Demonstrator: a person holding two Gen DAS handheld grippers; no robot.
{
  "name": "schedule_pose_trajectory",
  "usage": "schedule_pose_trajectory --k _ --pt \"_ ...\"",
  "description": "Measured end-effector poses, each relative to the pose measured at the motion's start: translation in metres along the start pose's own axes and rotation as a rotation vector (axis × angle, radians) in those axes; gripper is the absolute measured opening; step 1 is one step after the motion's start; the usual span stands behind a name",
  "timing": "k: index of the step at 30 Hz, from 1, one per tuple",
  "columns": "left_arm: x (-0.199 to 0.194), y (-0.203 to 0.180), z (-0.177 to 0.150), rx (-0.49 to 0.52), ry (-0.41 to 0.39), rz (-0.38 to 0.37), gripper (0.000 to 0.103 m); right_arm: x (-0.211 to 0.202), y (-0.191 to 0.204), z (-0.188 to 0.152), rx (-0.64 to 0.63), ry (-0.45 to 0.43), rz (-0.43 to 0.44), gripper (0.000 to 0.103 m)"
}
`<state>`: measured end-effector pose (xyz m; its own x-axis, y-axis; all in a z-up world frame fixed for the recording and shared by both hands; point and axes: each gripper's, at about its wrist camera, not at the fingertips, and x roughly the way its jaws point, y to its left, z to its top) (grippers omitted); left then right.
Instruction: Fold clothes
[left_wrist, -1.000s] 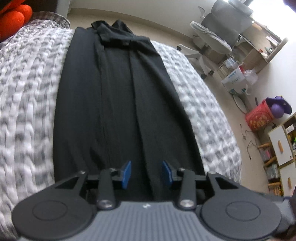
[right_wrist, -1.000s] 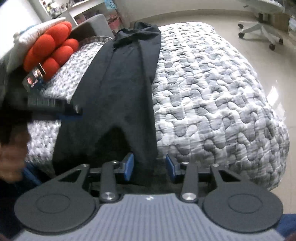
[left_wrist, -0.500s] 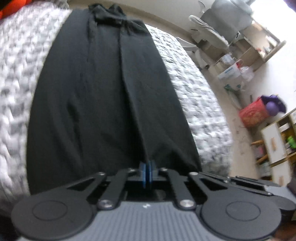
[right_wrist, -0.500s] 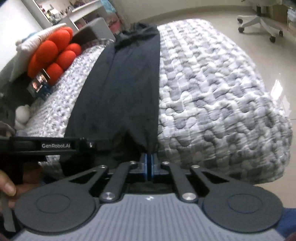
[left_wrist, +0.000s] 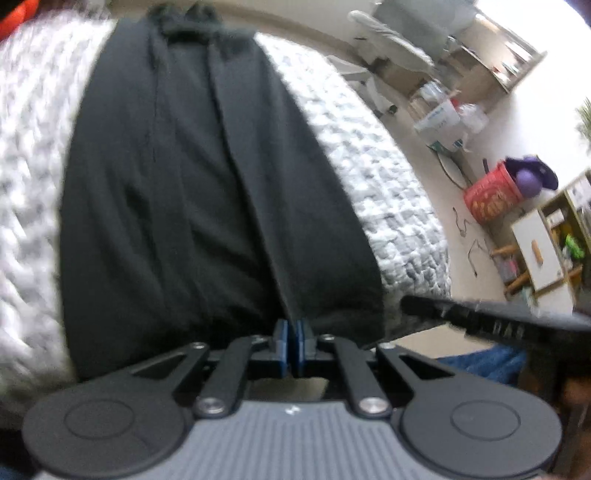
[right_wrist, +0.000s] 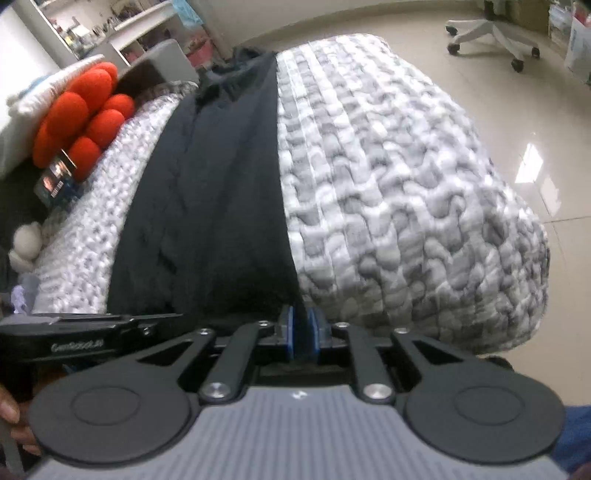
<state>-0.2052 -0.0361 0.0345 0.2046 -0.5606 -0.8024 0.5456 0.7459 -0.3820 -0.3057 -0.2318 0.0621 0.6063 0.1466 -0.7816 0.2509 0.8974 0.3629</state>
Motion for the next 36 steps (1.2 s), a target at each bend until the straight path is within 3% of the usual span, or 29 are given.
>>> schedule_pose_trajectory --k 3,7,15,21,25,29,36 --pt "-0.019 0.003 0.012 0.038 -0.036 0.007 0.008 -0.012 0.008 0.016 -0.097 -0.069 -0.029 0.016" --pt "-0.029 0.014 0.041 0.041 -0.098 0.048 0.013 0.001 0.020 0.059 -0.208 -0.099 -0.057 0.038" --pt "-0.015 0.036 0.128 0.017 -0.164 0.135 0.015 0.071 0.034 0.156 -0.200 -0.057 0.054 0.038" --pt "0.013 0.057 0.186 -0.013 -0.217 0.154 0.022 0.121 0.033 0.207 -0.193 -0.054 0.018 0.038" --pt "0.043 0.084 0.202 -0.096 -0.217 0.153 0.023 0.146 0.021 0.244 -0.150 -0.073 0.018 0.038" --pt "0.066 0.105 0.210 -0.144 -0.199 0.213 0.023 0.174 0.024 0.288 -0.185 -0.092 -0.014 0.038" --pt "0.065 0.119 0.216 -0.208 -0.225 0.218 0.024 0.247 0.053 0.369 -0.287 -0.116 -0.043 0.039"
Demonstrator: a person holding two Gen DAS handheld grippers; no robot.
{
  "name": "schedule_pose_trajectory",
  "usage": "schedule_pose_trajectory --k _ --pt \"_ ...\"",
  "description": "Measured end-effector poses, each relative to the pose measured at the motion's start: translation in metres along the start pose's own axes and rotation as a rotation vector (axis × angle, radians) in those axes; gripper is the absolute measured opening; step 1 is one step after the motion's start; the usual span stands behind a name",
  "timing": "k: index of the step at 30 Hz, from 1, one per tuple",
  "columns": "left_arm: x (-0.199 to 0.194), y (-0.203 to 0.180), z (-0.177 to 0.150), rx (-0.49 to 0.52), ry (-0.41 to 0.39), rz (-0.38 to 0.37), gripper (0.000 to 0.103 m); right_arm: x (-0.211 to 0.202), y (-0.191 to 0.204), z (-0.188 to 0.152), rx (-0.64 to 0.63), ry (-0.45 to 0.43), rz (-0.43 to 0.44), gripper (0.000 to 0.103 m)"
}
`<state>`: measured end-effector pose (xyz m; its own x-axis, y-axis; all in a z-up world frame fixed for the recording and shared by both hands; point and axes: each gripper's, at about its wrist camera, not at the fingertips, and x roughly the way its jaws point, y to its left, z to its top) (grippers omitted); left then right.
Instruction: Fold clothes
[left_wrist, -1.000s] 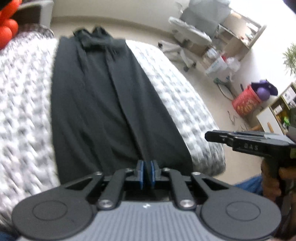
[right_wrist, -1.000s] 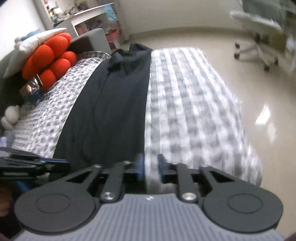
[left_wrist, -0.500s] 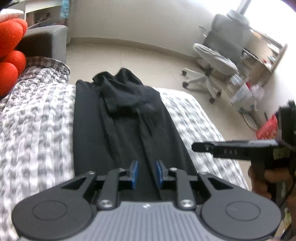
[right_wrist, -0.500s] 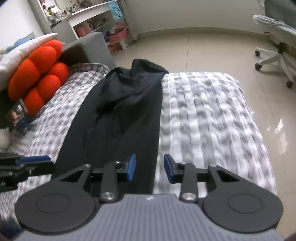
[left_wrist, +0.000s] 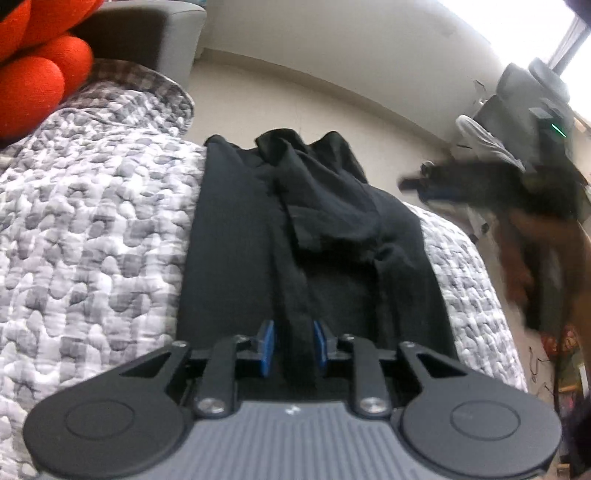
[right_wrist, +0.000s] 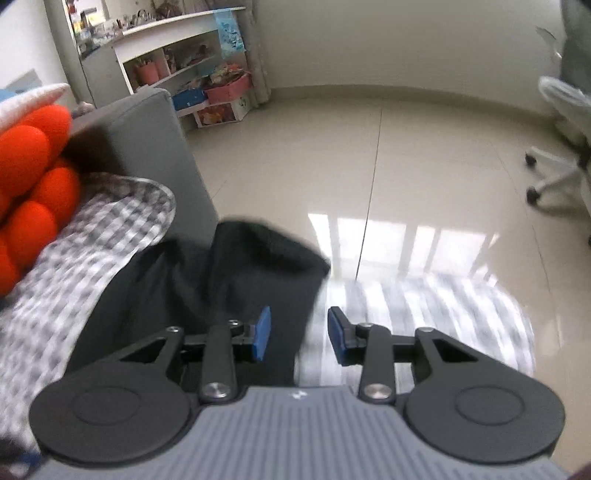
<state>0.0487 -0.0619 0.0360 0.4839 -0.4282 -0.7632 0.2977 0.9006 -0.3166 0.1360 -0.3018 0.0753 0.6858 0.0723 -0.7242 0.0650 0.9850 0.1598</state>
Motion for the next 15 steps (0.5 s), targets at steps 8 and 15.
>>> schedule_pose_trajectory --k 8,15 --pt "0.008 0.008 0.004 0.015 0.006 0.017 0.027 0.112 -0.024 0.037 0.208 0.253 0.015 0.039" --pt "0.007 0.019 0.006 -0.006 0.013 -0.002 0.027 0.117 -0.027 0.051 0.212 0.101 -0.023 0.011"
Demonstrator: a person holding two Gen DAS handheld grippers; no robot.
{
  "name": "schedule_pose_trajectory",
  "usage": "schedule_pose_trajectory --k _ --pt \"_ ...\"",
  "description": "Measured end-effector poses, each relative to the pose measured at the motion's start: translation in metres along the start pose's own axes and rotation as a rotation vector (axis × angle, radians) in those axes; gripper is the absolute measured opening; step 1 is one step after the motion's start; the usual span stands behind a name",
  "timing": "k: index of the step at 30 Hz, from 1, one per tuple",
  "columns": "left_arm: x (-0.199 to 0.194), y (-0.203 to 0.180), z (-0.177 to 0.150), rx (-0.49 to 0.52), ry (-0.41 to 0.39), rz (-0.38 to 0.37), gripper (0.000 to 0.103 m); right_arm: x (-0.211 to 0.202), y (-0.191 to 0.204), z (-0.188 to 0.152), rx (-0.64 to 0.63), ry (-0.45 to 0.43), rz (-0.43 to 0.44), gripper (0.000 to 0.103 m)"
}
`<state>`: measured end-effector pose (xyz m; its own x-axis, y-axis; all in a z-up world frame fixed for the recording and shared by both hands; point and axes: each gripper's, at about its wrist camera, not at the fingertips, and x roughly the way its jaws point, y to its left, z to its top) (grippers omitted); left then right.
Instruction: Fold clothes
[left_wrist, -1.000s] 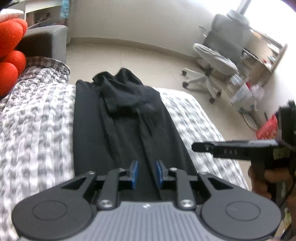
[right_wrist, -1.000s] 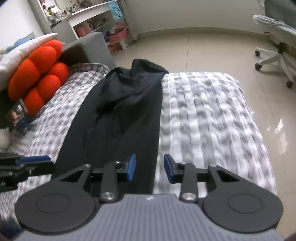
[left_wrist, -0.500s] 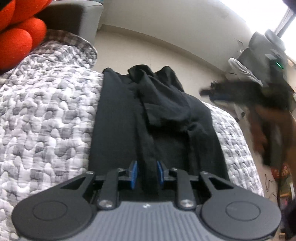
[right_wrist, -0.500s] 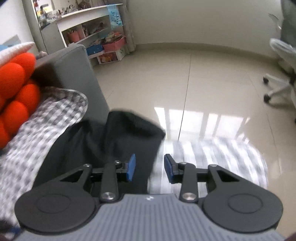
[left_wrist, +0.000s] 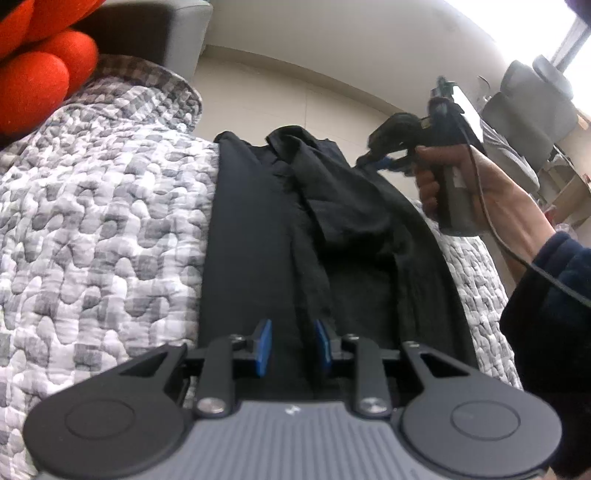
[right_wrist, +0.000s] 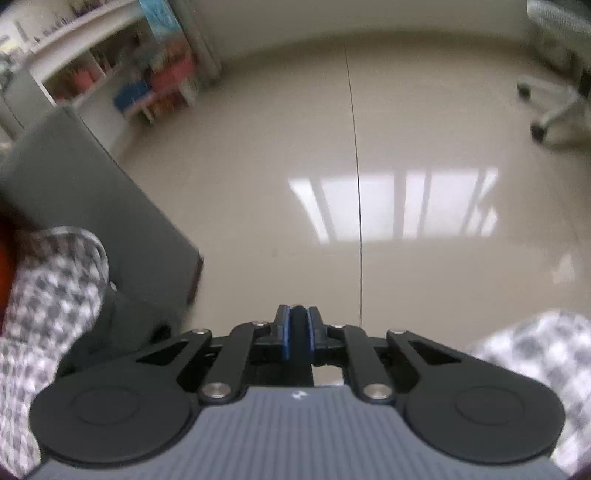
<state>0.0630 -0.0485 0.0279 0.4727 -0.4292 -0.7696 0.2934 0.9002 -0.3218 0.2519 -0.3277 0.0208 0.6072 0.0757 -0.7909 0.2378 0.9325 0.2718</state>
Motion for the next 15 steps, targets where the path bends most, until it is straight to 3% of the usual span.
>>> schedule_pose_trajectory --k 3,4,5,8,10,15 --pt "-0.002 0.002 0.001 0.004 -0.008 0.007 0.027 -0.009 0.000 -0.003 -0.066 -0.024 -0.088 0.012" --pt "-0.002 0.002 0.001 0.007 -0.011 0.012 0.027 -0.012 -0.002 -0.007 -0.084 -0.030 -0.115 0.019" --pt "-0.002 0.002 0.001 0.009 -0.013 0.016 0.027 -0.016 -0.004 -0.010 -0.102 -0.036 -0.141 0.020" --pt "-0.004 0.004 0.003 0.004 -0.020 0.025 0.027 -0.026 -0.012 -0.019 -0.087 -0.061 -0.169 0.020" --pt "-0.007 0.006 0.004 0.002 -0.032 0.040 0.028 -0.042 -0.009 -0.027 -0.096 -0.112 -0.126 0.022" --pt "-0.010 0.012 0.007 -0.013 -0.047 0.054 0.028 -0.085 0.018 -0.057 -0.192 -0.098 0.028 0.031"
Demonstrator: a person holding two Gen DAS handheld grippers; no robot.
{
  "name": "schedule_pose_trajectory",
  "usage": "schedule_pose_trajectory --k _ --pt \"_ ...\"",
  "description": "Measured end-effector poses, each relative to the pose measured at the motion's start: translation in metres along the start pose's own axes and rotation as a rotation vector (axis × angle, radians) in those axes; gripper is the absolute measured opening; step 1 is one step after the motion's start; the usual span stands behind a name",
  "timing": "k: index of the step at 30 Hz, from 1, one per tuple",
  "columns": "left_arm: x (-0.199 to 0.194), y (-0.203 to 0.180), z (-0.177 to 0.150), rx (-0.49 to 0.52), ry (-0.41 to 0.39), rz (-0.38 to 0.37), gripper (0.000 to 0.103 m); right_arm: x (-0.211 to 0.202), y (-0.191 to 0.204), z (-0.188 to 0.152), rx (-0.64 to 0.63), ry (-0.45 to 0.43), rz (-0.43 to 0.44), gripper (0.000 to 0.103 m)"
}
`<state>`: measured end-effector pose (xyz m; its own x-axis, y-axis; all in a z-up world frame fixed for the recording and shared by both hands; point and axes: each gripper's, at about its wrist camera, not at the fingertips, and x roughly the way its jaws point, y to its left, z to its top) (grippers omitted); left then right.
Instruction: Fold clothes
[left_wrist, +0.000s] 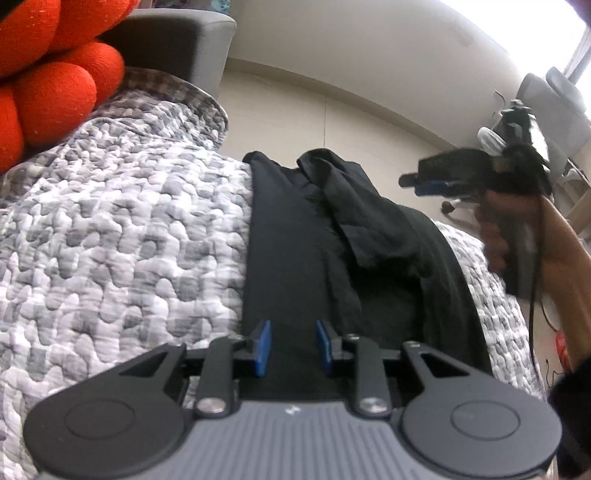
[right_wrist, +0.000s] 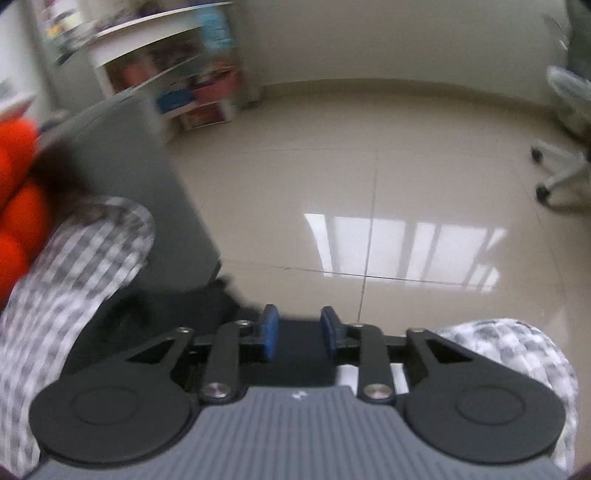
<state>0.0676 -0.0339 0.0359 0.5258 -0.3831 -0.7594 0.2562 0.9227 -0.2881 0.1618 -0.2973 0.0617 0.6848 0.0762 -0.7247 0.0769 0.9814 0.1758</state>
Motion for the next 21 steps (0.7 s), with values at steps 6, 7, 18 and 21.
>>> schedule_pose_trajectory --k 6,7,18,21 --pt "-0.005 -0.004 -0.004 0.025 -0.003 -0.012 0.028 -0.058 0.037 -0.041 -0.174 0.014 0.103 0.031" --pt "-0.007 -0.005 -0.005 0.031 -0.004 -0.015 0.028 -0.066 0.040 -0.050 -0.213 0.022 0.119 0.031" --pt "-0.009 -0.024 -0.023 0.130 0.031 -0.038 0.028 -0.073 0.053 -0.099 -0.250 0.104 0.089 0.011" --pt "-0.013 -0.024 -0.026 0.139 0.036 -0.044 0.029 -0.089 0.060 -0.104 -0.199 0.088 0.006 0.020"
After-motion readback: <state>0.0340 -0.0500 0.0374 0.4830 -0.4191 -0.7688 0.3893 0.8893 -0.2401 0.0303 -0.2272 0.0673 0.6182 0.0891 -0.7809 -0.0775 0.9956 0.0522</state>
